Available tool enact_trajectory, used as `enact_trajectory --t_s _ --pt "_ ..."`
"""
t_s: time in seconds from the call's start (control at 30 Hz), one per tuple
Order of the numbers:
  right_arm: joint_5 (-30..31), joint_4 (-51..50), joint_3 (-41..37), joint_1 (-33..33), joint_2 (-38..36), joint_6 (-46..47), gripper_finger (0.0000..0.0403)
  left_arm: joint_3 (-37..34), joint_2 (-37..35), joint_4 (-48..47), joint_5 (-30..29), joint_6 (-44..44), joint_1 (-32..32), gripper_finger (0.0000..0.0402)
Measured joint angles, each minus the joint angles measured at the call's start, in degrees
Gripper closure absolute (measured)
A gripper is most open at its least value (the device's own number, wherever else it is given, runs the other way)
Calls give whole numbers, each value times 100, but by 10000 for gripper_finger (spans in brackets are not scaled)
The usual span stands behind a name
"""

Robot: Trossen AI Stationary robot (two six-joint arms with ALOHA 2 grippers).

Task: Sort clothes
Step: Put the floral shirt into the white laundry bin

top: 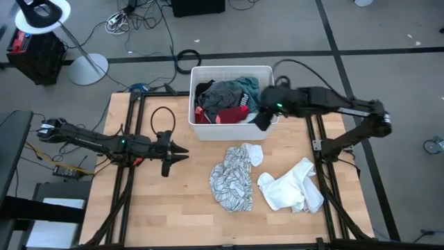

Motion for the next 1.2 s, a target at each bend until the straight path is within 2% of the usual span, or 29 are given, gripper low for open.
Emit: enact_trajectory --t_s 0.27,0.5,0.73,1.0,1.2 --pt "360 244 -1779 720 -1500 1462 247 956 756 -990 -169 248 -283 280" --pt "607 391 -3047 1492 -2216 2844 252 2010 1829 -1689 -741 523 -859 280" --pt "1184 851 -3743 2308 -2332 3725 254 3002 2680 -2559 -783 534 -1053 281" --pt "1803 1573 -4250 3276 -2114 4323 261 3628 3352 -2576 -625 792 -1038 280" --pt "2187 1546 -4504 3841 -2009 4858 265 3823 3843 -2318 -551 -137 -909 280"
